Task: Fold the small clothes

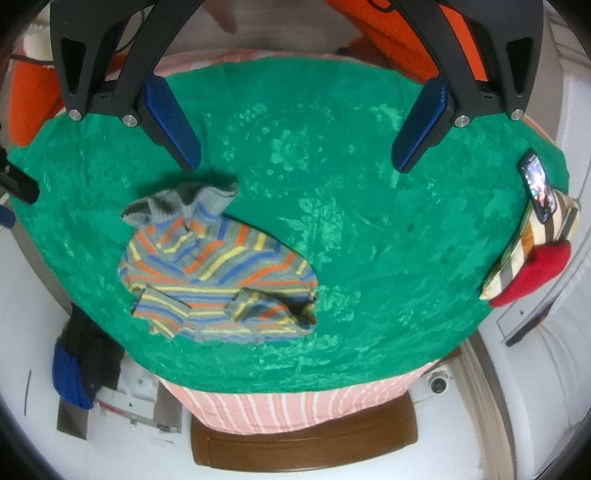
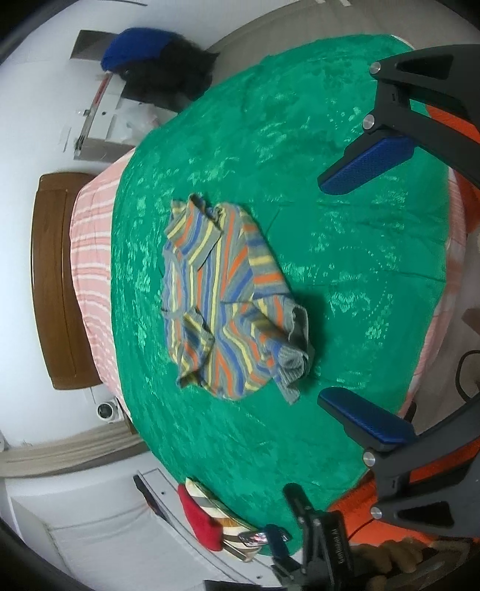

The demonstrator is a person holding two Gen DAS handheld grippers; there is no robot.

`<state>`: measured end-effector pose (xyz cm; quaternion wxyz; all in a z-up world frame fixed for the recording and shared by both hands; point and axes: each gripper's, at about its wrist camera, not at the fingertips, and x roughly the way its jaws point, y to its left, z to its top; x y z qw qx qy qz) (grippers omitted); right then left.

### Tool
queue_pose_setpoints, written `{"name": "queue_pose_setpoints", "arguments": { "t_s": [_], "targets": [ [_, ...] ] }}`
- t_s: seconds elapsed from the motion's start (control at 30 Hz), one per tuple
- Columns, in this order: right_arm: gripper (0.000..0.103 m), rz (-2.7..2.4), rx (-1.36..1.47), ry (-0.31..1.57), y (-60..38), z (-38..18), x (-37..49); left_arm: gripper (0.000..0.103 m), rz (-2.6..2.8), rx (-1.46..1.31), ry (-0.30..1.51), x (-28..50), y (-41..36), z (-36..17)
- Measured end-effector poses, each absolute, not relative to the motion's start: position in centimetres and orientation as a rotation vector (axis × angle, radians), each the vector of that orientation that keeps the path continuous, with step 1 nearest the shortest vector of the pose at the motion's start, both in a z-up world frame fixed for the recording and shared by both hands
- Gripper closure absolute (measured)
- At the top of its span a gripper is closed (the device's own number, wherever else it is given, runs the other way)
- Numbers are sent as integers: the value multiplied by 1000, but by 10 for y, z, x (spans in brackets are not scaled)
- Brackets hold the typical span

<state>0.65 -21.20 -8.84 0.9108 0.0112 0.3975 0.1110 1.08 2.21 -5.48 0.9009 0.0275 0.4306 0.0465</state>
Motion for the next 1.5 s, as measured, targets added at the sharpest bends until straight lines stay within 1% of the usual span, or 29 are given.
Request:
{"name": "queue_pose_setpoints", "arguments": {
  "t_s": [0.33,0.93,1.1,1.23,1.5],
  "targets": [
    [0,191,8,844,-218,-97,8,0,78,77,905,11,15,-58],
    [0,119,-73,816,-213,-93,6,0,79,80,909,10,13,-63],
    [0,185,-14,791,-220,-94,7,0,49,30,930,12,24,-66],
    [0,187,80,834,-232,-103,16,0,83,-3,932,11,38,-66],
    [0,216,82,831,-223,-101,20,0,85,10,951,16,35,-73]
  ]
}}
